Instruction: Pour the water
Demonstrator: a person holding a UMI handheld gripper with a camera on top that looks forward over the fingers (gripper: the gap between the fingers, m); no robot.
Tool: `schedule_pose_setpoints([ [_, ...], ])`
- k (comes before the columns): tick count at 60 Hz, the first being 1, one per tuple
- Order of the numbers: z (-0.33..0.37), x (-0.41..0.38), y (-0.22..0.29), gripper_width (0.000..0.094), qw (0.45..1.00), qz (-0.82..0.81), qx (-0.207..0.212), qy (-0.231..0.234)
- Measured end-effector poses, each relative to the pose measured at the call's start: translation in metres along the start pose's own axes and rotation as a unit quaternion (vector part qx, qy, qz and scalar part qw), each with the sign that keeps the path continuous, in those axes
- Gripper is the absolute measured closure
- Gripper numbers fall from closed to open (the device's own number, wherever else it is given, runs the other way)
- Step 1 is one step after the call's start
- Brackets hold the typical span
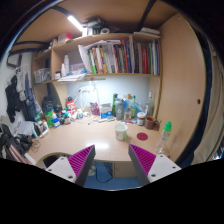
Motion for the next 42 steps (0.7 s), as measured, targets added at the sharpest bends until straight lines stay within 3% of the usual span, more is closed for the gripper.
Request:
schedule_pose_setpoints([
  [14, -0.005, 0.027, -0.011, 0.0172, 0.999, -0.014, 0.032, -0.023],
  [21, -0.029, 0.079, -0.025, 0.0173, 0.997, -0.010, 0.036, -0.064],
  [30, -0.089, 0.158, -0.037, 0.0174, 0.990, 0.005, 0.060, -0.131],
  [42, -0.207, 0.216, -0.060, 0.0172, 0.985, -0.010, 0.087, -0.146],
])
Point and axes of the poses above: the point between the fingertips, and its own axes, seen from behind it with the camera up: x to the right, y up, z backward, against the way the camera looks, the point moved 5 cm from there along z, backward, against the way the camera looks, and after that the axes turned 12 degrees about -y, right-handed, at the moved point
